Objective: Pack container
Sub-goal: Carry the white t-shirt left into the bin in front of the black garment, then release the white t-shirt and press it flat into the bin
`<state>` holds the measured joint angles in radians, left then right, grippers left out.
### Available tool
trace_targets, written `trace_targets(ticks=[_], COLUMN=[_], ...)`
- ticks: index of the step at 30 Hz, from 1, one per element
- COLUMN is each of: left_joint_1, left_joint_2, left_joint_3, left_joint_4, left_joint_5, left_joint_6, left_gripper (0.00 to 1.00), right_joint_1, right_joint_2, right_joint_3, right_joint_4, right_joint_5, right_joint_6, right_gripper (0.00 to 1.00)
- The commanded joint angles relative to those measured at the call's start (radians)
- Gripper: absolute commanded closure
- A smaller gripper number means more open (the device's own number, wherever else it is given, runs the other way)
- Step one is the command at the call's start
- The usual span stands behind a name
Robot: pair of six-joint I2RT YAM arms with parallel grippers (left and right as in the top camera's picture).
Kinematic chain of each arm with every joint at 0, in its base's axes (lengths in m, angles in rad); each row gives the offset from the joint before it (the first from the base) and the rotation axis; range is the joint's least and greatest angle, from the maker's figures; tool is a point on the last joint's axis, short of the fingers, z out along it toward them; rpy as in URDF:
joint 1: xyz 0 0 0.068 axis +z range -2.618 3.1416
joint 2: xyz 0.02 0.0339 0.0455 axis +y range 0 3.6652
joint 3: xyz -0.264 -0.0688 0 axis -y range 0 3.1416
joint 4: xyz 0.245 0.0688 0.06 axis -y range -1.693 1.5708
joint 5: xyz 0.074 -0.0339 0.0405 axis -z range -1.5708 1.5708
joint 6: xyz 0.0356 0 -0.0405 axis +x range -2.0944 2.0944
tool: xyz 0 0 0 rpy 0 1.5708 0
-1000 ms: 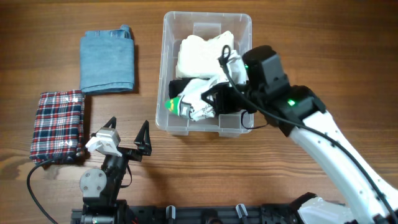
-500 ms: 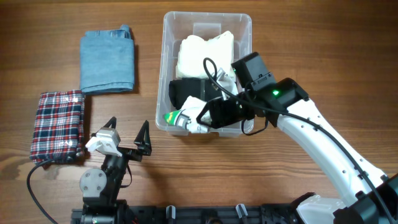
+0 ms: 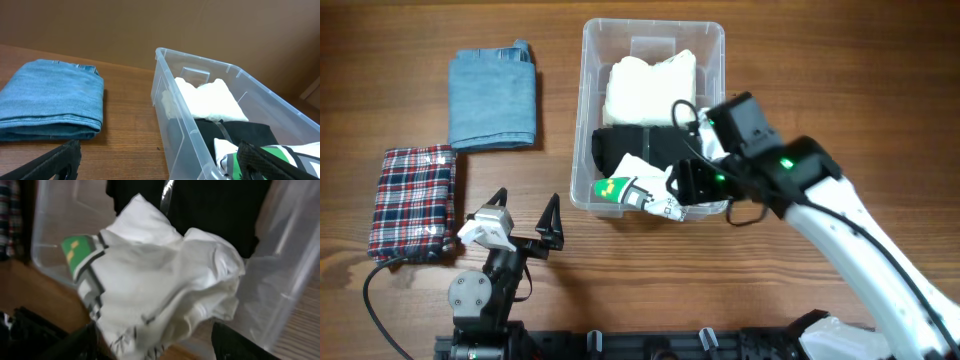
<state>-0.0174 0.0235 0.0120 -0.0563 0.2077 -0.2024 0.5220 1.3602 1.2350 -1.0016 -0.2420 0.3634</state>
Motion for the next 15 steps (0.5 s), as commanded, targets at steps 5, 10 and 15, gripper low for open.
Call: trace_targets(ticks=[5,10,15], left_joint_1=[0.008,0.008,0.008], left_joint_2=[0.005,0.005,0.005], left_joint_3=[-0.006,-0.006,-0.006], left_joint_4=[-0.001,-0.001,-0.001], left_joint_5=[0.001,0.001,0.001], left_joint_6=[0.016,0.016,0.016], left_gripper=[0.00,0.00,0.00], right_joint_1=[0.002,0.004,0.046], right_joint_2=[-0.139,-0.137,-0.116], right_joint_3=[0.027,0.027,0.027], right_joint_4=[0.003,0.053,0.130], right_joint_5=[-0.077,-0.188,-0.257], right_joint_6=[0.005,-0.005,-0.002], right_gripper=[0.39,0.56,0.65])
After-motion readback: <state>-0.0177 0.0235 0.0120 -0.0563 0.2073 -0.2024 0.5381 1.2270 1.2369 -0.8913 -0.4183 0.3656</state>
